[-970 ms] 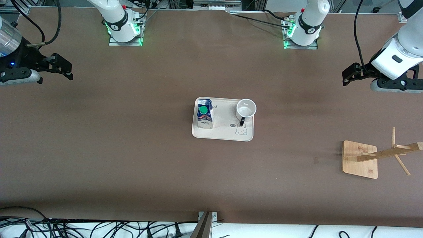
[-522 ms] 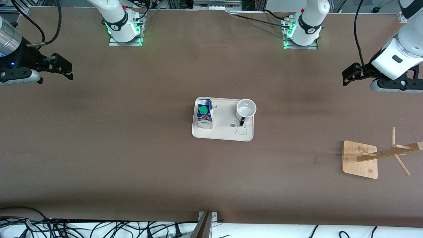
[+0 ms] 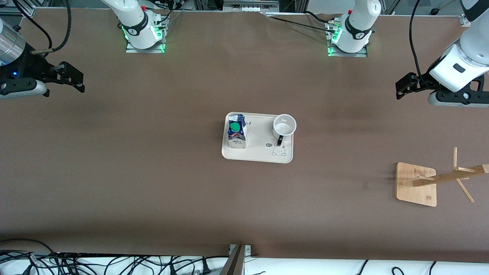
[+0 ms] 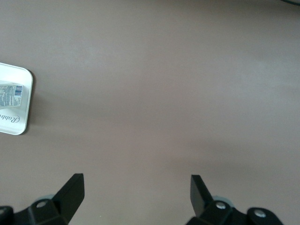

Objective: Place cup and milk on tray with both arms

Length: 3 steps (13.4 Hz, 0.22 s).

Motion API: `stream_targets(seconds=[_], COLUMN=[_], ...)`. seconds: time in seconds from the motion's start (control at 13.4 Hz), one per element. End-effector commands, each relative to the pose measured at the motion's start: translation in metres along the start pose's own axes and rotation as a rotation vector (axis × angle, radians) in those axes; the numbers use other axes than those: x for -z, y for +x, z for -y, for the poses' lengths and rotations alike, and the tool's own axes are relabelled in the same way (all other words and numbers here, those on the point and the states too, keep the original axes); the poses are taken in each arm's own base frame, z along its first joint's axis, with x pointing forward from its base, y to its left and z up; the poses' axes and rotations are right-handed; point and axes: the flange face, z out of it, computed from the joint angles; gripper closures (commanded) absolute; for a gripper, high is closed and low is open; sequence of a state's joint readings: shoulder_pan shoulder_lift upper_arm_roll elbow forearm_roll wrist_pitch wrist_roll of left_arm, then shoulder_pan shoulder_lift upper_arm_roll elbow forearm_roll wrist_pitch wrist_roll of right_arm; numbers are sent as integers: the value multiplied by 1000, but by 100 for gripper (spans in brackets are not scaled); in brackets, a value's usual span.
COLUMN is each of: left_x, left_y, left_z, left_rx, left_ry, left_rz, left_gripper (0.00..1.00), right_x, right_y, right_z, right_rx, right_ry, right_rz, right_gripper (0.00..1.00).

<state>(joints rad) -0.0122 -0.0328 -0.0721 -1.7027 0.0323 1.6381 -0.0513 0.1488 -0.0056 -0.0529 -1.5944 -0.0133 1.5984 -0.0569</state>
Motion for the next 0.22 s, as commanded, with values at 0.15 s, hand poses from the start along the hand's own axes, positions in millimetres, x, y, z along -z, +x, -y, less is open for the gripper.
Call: stream_targets(seconds=[0.15], left_x=[6], left_y=[2], left_z=[0], left_rx=[-10], left_ry=[-10], left_rz=[4], left_gripper=[0], right_x=[4], right_y=[2], right_z=[1], right_rx=[-6], right_ry=[1], right_rz=[-4], right_gripper=[0])
